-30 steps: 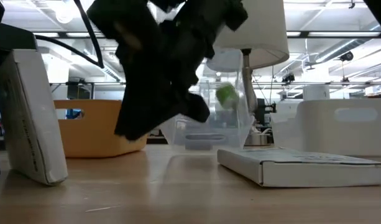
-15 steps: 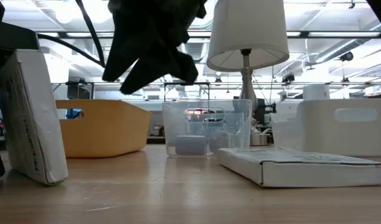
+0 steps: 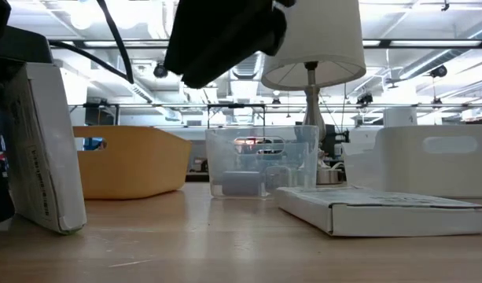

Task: Pick and place items into bin
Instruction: Put the left white card reader box into the white bin

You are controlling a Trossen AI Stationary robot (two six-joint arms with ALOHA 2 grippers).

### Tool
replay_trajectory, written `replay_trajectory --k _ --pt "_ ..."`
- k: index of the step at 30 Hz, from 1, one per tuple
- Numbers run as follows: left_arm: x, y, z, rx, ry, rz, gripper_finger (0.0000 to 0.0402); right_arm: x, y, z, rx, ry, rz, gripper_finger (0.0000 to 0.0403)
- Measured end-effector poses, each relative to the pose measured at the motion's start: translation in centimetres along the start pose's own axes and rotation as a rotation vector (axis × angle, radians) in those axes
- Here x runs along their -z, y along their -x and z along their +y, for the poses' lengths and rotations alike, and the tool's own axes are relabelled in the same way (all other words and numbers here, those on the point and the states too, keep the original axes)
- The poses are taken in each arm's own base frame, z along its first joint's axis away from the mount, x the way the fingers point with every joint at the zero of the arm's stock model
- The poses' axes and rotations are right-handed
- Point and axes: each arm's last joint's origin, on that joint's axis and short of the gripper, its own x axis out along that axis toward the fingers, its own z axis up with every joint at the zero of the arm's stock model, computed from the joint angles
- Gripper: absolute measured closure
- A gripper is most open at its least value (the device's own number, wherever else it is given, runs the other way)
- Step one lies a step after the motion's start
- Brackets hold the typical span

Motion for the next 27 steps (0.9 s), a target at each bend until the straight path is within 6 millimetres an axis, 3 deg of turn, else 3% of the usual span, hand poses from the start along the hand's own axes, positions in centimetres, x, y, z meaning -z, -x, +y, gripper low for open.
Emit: replay_trajectory --k 7,14,22,27 --pt "0.0 0.0 0.0 0.002 -0.023 0.000 0.0402 -0.1 -0.4 1.0 0.025 -0.125 -0.131 0.0238" --pt "0.0 0.1 -0.3 0.021 -0.036 0.004 0.0402 -0.2 -0.2 1.7 -0.008 -0.140 -0.175 0.0206" --pt "-0.1 0.0 -0.9 0.075 -0.049 0.005 0.0402 0.6 -2.6 2.7 -0.034 -0.159 -0.175 0.0180" --pt "-0.1 0.0 -0.9 0.075 -0.051 0.006 0.0402 0.3 -2.7 2.8 -0.040 -0.177 -0.201 0.0176"
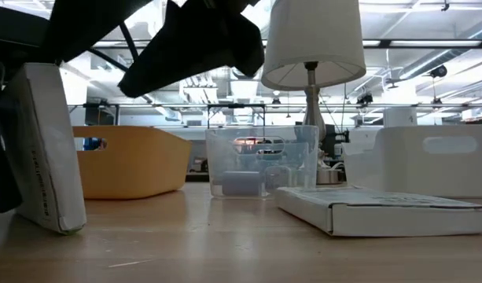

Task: Pick and place items into bin
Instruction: Put the left white card reader box into the white bin

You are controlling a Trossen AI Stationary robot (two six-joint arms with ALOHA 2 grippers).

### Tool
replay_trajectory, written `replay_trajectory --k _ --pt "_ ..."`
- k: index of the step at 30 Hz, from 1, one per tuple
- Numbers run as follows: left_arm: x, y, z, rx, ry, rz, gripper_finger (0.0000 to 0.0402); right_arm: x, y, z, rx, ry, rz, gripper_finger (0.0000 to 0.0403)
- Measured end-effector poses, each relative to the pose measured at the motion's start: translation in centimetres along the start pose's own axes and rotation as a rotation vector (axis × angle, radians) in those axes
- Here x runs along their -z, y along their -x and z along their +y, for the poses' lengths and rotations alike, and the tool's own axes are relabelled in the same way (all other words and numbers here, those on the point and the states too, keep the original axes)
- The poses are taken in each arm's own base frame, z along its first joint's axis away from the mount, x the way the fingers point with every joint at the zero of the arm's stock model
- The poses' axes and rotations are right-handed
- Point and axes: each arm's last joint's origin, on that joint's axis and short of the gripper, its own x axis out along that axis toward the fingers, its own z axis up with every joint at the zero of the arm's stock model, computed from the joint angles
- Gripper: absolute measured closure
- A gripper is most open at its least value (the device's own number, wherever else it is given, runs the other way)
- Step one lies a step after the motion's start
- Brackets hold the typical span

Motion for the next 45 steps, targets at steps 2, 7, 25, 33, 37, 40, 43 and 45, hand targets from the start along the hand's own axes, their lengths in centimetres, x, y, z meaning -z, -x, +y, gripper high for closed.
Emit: replay_trajectory --k 2,7,25,33,37,40,43,45 --pt "0.0 0.0 0.0 -0.004 -0.002 -0.001 0.0402 0.1 -0.2 0.0 -0.001 -0.010 -0.002 0.0176" --pt "0.0 0.0 0.1 -0.009 -0.007 -0.001 0.0402 -0.2 -0.3 0.3 -0.022 -0.035 -0.033 0.0176" --pt "-0.1 -0.1 0.2 -0.010 -0.030 -0.002 0.0402 0.0 -2.4 -0.1 -0.031 -0.064 -0.063 0.0177" --pt "-0.1 -0.1 0.1 -0.008 -0.028 -0.002 0.0402 0.3 -3.1 0.0 -0.050 -0.072 -0.074 0.0177" --pt "-0.1 -0.1 0.1 -0.006 -0.026 -0.002 0.0402 0.1 -3.2 -0.2 -0.042 -0.056 -0.076 0.0180" --pt "-0.1 -0.1 0.1 -0.005 -0.026 -0.002 0.0402 0.1 -3.3 -0.3 -0.039 -0.058 -0.072 0.0193" --pt "-0.1 -0.1 0.1 -0.005 -0.026 -0.002 0.0402 0.1 -3.3 -0.3 -0.039 -0.058 -0.073 0.0213" --pt "-0.1 -0.1 0.1 -0.005 -0.026 -0.002 0.0402 0.1 -3.3 -0.3 -0.038 -0.048 -0.073 0.0230"
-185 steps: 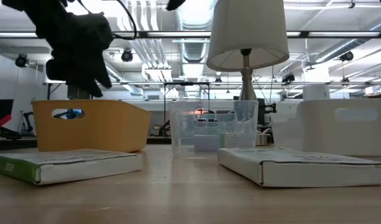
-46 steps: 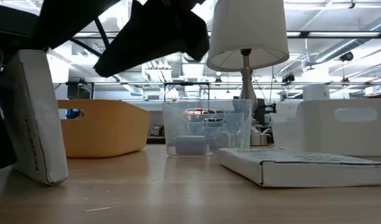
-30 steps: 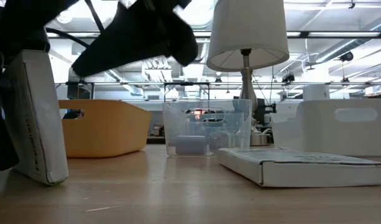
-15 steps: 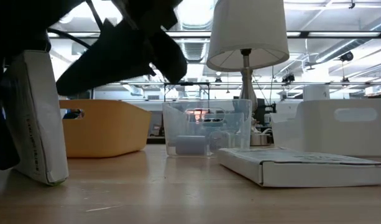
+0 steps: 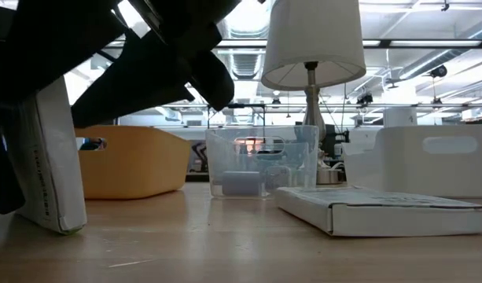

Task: Pick and place items into bin
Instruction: Put the left white card reader box into the white bin

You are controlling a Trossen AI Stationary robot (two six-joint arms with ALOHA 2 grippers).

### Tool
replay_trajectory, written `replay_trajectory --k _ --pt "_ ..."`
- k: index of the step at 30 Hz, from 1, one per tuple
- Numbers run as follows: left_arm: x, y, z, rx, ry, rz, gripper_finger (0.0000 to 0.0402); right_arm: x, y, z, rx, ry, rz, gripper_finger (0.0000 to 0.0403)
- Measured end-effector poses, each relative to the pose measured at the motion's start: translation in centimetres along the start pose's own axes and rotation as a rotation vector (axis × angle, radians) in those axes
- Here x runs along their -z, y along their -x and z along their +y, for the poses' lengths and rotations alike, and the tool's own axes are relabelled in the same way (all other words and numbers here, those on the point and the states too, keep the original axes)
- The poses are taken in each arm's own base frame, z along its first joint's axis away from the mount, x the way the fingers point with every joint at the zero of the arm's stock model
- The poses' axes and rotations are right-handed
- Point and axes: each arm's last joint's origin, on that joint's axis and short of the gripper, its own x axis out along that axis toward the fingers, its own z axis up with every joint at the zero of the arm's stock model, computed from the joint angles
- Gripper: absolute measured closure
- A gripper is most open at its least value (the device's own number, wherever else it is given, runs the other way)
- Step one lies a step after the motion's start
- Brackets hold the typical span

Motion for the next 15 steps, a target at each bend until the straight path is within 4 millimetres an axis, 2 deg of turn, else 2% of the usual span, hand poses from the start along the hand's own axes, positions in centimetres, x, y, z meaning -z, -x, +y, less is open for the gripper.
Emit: replay_trajectory --k 10,15 --pt "0.4 0.6 -0.7 0.022 -0.031 -0.002 0.0402 -0.1 -0.1 -0.3 0.015 0.033 0.005 0.0333" --pt "0.9 1.1 -0.9 0.037 -0.042 -0.006 0.0402 -0.1 -0.1 -0.5 0.029 0.036 0.012 0.0357"
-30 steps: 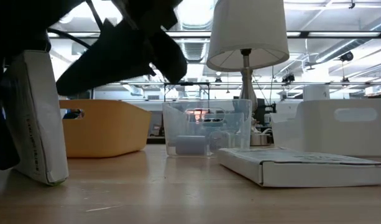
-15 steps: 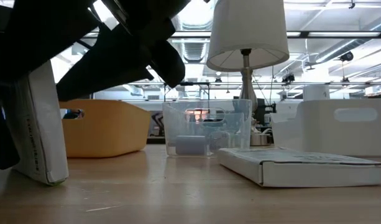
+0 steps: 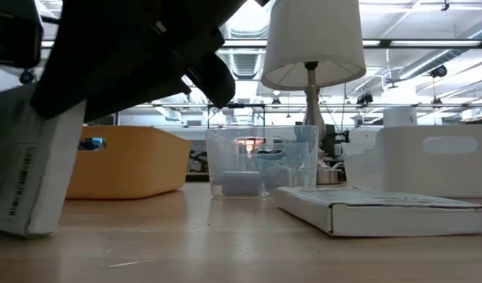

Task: Pick and place items into bin
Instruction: Put the left white card reader box into the white bin

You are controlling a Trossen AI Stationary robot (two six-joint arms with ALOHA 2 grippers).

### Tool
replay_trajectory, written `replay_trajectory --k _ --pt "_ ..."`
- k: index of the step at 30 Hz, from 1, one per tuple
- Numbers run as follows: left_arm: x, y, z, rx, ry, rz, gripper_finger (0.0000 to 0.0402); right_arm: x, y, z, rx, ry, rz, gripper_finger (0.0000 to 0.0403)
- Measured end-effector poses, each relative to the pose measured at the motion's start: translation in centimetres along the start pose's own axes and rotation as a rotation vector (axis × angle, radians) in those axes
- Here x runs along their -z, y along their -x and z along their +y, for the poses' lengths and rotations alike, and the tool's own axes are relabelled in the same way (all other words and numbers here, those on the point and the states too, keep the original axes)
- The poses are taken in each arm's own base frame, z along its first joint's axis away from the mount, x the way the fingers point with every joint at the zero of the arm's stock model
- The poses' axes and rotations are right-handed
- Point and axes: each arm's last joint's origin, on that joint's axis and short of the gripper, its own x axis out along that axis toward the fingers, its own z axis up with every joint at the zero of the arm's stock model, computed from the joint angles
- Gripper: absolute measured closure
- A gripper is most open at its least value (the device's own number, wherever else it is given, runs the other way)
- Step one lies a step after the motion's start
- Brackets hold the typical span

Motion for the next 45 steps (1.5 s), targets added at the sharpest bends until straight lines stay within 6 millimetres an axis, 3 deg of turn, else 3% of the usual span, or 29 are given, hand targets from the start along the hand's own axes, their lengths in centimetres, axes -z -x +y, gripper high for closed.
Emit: replay_trajectory --k 6,13,19,25,30,35,38,45 --pt "1.0 2.2 -0.3 -0.009 0.006 -0.029 0.0402 -0.3 1.2 -0.6 0.055 0.014 0.048 0.0355" --pt "1.7 6.3 0.4 -0.153 -0.014 -0.083 0.0402 -1.3 4.9 -0.9 0.120 -0.061 0.089 0.0357" --pt "2.2 7.2 0.9 -0.185 0.006 -0.076 0.0402 -2.4 10.1 -0.4 0.124 -0.270 0.105 0.0356" --pt "2.2 7.1 0.9 -0.188 -0.026 -0.082 0.0402 -1.2 15.8 -0.6 0.279 -0.446 0.148 0.0356" --pt "2.1 7.2 1.1 -0.209 -0.074 -0.085 0.0402 -0.5 20.9 -1.0 0.402 -0.573 0.046 0.0356" --pt "2.0 7.2 1.4 -0.225 -0.086 -0.091 0.0402 0.1 24.4 -2.8 0.562 -0.652 -0.046 0.0356" --pt "2.0 7.2 1.4 -0.225 -0.086 -0.091 0.0402 0.3 24.7 -3.8 0.577 -0.639 -0.035 0.0356" --pt "1.9 7.3 1.4 -0.219 -0.074 -0.090 0.0402 1.3 23.0 -7.8 0.728 -0.692 0.047 0.0356"
